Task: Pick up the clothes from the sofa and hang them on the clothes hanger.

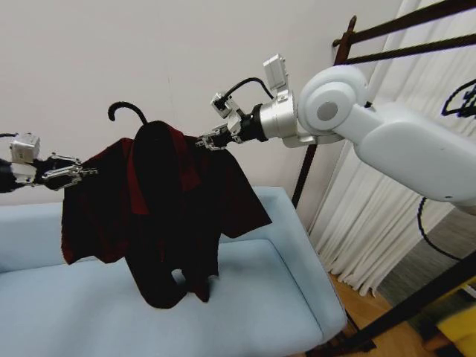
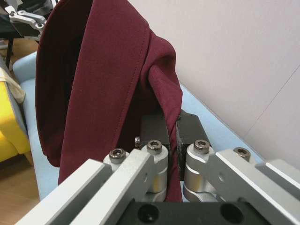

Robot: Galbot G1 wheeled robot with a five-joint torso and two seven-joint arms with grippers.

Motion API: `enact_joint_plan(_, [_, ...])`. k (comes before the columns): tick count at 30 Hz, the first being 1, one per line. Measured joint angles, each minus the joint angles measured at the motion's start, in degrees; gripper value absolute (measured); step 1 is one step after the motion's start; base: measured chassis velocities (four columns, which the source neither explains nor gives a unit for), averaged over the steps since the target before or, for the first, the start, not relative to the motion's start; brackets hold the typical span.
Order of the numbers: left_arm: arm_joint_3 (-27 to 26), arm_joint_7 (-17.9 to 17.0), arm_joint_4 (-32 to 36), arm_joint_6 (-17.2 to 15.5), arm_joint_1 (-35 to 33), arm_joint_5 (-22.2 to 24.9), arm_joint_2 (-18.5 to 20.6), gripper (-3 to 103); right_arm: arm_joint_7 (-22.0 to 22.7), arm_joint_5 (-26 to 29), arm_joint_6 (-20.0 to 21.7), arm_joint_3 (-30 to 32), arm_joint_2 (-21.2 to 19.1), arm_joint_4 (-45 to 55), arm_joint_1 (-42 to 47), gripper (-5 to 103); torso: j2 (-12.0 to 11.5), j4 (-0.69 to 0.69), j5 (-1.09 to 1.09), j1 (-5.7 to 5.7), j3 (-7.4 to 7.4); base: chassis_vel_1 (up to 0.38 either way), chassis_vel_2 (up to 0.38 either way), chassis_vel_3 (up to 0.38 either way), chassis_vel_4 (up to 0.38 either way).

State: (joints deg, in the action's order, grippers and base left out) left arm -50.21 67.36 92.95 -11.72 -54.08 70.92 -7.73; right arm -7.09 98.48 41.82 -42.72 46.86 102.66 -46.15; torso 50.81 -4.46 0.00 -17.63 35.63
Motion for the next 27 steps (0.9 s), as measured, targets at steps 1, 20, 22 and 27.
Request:
enact_joint_plan(1, [0.0,-0.4,0.1,0.0,0.0,0.1,0.0,3,0.4,0.6,0.0,0.1,-0.2,0.2,0.0,2,0.0,0.00,0.00,0.00,0.00,0.000,0.000,0.000,0.000])
enact_joint_plan(20, [-0.1,-33.5,7.0,-3.2,0.6,4.3,-3.3,62,13.3,9.0,-4.4,4.0,-3.5,4.8,3.8,2,0.0,0.00,0.00,0.00,0.00,0.000,0.000,0.000,0.000])
enact_joint_plan(22, [-0.1,-36.4,8.3,-3.6,0.7,4.5,-3.8,68,14.7,9.3,-5.4,4.3,-3.7,5.4,4.4,2,0.0,0.00,-0.01,0.00,0.00,0.000,0.000,0.000,0.000])
enact_joint_plan(27, [-0.2,-43.1,12.6,-4.5,0.9,4.5,-5.6,89,17.1,8.9,-8.0,5.1,-4.5,7.3,6.4,2,0.0,0.00,0.00,0.00,0.00,0.000,0.000,0.000,0.000])
